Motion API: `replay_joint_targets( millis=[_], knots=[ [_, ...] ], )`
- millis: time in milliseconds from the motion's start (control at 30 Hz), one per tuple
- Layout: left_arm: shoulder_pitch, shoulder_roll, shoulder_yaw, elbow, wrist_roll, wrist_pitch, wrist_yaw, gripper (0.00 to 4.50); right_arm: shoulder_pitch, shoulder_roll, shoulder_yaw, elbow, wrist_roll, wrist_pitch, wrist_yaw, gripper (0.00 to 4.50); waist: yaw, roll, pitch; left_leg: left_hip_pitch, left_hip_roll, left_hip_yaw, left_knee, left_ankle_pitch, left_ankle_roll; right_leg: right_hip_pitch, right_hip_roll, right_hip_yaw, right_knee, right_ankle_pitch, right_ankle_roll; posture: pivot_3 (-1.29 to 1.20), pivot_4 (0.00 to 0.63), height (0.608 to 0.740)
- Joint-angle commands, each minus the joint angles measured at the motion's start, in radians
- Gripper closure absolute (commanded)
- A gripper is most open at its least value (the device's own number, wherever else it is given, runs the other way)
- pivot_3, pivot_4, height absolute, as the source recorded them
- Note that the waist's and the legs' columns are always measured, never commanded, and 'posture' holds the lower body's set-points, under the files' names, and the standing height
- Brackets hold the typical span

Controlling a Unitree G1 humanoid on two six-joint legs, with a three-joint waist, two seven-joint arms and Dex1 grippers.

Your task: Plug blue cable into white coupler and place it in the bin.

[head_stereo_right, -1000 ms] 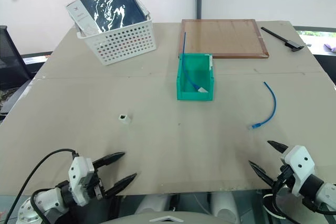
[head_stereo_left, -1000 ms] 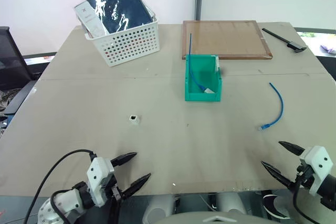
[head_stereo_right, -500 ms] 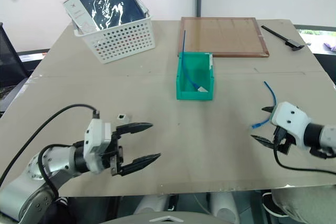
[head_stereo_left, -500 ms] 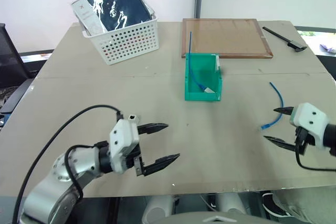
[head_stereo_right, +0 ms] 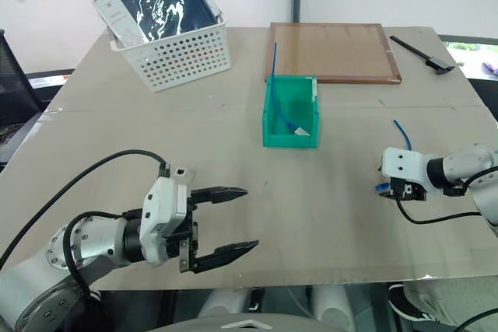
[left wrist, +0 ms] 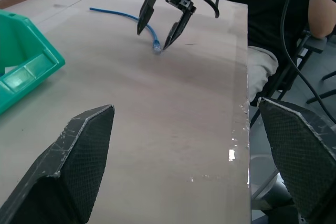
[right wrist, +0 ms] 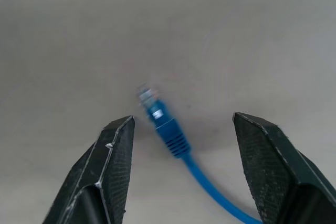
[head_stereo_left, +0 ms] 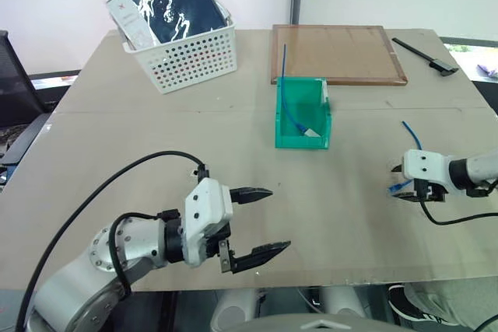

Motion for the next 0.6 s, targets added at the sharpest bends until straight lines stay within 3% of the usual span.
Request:
replay_joint_targets(
  millis=[33,167,367,467,600],
  knots=[
    [-0.016,-0.003,-0.001,-0.041,-0.022,0.003,0.019,0.00,-0.027,0.004,0.014,0.037,-0.023,-0.020,0.043,2.88,0.000,0.000,0.000,0.000,0.000,0.000,0.000,0.000,0.000,0.000,0.000,0.000,0.000,0.000,0.000,0.00,0.150,0.740],
    [-0.051,-0.010,-0.012,-0.017,-0.019,0.011,0.031,0.00,-0.061,0.034,0.023,0.071,-0.035,-0.031,0.059,4.47,0.000,0.000,0.000,0.001,0.000,0.000,0.001,0.000,0.000,0.001,0.000,0.000,0.000,0.000,0.000,0.00,0.150,0.740],
    [-0.005,-0.041,0.018,0.042,0.020,-0.018,0.044,0.00,-0.109,0.137,0.044,-0.147,-0.002,0.142,0.058,4.47,-0.025,0.000,0.000,0.002,0.001,0.000,0.001,0.000,0.000,0.001,0.001,0.001,0.002,0.000,0.000,0.00,0.150,0.740],
    [0.018,-0.040,0.043,0.088,0.047,-0.043,0.020,0.00,-0.152,0.205,0.114,-0.271,-0.031,0.269,0.054,4.47,-0.024,0.001,0.001,0.001,0.001,-0.001,0.000,0.000,0.000,0.000,0.002,0.001,0.002,0.000,0.000,0.00,0.150,0.740],
    [0.033,-0.042,0.039,0.199,0.143,-0.121,-0.009,0.00,-0.268,0.375,0.253,-0.309,-0.086,0.418,0.009,4.47,-0.024,0.000,0.001,0.001,0.001,-0.001,0.000,0.000,0.000,0.000,0.002,0.001,0.002,0.000,0.000,0.00,0.150,0.740]
  ],
)
